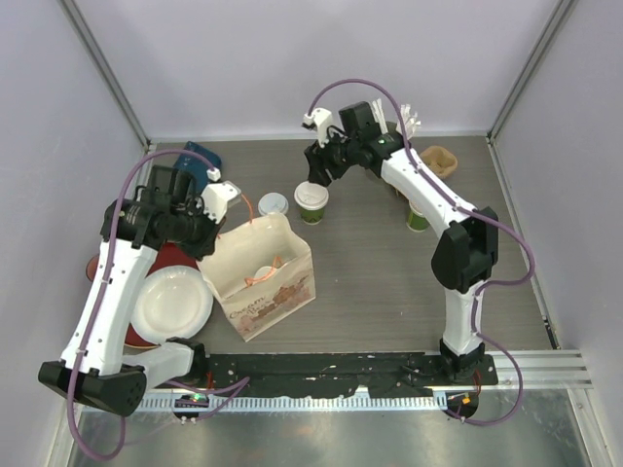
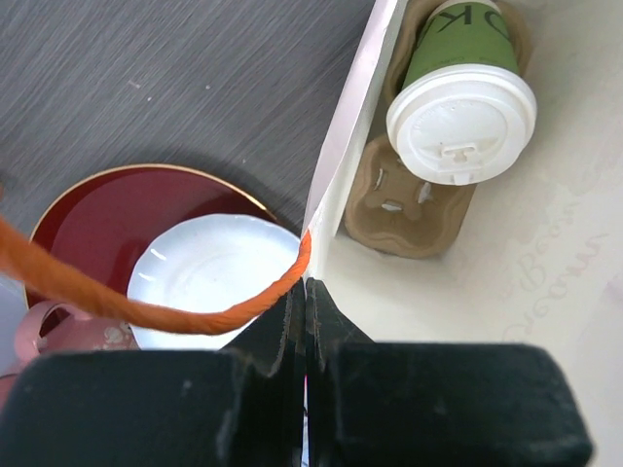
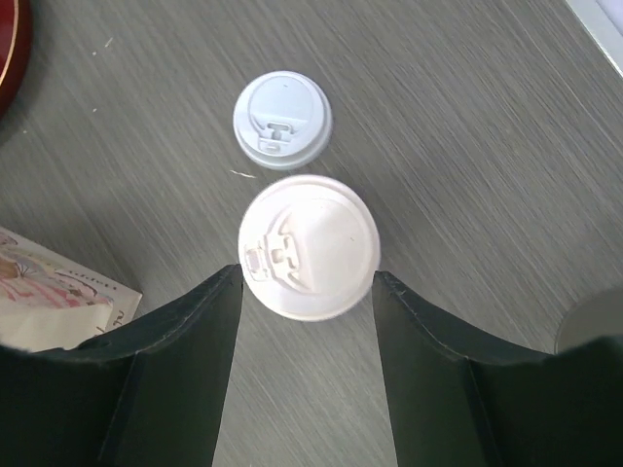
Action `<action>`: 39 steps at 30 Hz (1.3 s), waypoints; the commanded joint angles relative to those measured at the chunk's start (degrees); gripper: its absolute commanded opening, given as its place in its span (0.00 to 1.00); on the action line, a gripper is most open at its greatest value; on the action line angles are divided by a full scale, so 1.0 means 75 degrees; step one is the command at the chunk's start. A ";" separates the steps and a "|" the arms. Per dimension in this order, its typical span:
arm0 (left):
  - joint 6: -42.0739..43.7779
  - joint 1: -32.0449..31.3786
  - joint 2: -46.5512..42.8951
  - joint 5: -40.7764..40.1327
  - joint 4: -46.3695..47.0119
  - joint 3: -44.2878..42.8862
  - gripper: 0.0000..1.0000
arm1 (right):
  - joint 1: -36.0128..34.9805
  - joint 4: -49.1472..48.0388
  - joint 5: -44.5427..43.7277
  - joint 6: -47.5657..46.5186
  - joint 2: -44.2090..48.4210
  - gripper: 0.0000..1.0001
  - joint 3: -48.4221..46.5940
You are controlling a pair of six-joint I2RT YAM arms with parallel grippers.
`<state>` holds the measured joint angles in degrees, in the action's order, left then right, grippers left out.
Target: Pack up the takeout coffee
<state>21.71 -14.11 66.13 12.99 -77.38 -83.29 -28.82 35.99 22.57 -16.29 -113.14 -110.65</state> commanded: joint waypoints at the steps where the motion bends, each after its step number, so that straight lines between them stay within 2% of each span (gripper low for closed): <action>1: 0.0163 0.0193 -0.0157 -0.0408 -0.1518 0.0171 0.00 | -0.0423 0.0252 0.0062 -0.0909 -0.0066 0.61 -0.0703; 7: 0.0198 0.0439 -0.0204 -0.0362 -0.1623 0.0136 0.00 | -0.0879 0.0930 -0.0769 -0.1752 -0.0523 0.60 -0.0832; 10: 0.0210 0.0533 -0.0216 -0.0268 -0.1694 0.0042 0.00 | -0.0939 0.1738 -0.0876 -0.2093 -0.0769 0.59 -0.1159; 13: 0.0199 0.0569 -0.0192 -0.0233 -0.1717 0.0019 0.00 | -0.0962 0.1963 -0.0899 -0.2222 -0.0863 0.60 -0.1243; 22: 0.0210 0.0592 -0.0122 -0.0010 -0.1752 -0.0063 0.00 | -0.1255 0.1636 -0.1801 -0.2351 -0.0922 0.60 -0.0833; 31: 0.0234 0.0580 -0.0122 0.0107 -0.1741 -0.0087 0.00 | -0.1478 0.1530 -0.1684 -0.2679 -0.1180 0.59 -0.1043; 39: 0.0292 0.0580 -0.0110 0.0131 -0.1823 -0.0180 0.00 | -0.1513 0.1459 -0.2306 -0.2726 -0.1449 0.53 -0.0938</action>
<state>23.05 -10.00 65.60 13.08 -77.14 -82.30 -39.94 48.75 8.29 -35.68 -124.16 -116.88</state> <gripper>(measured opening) 0.010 0.558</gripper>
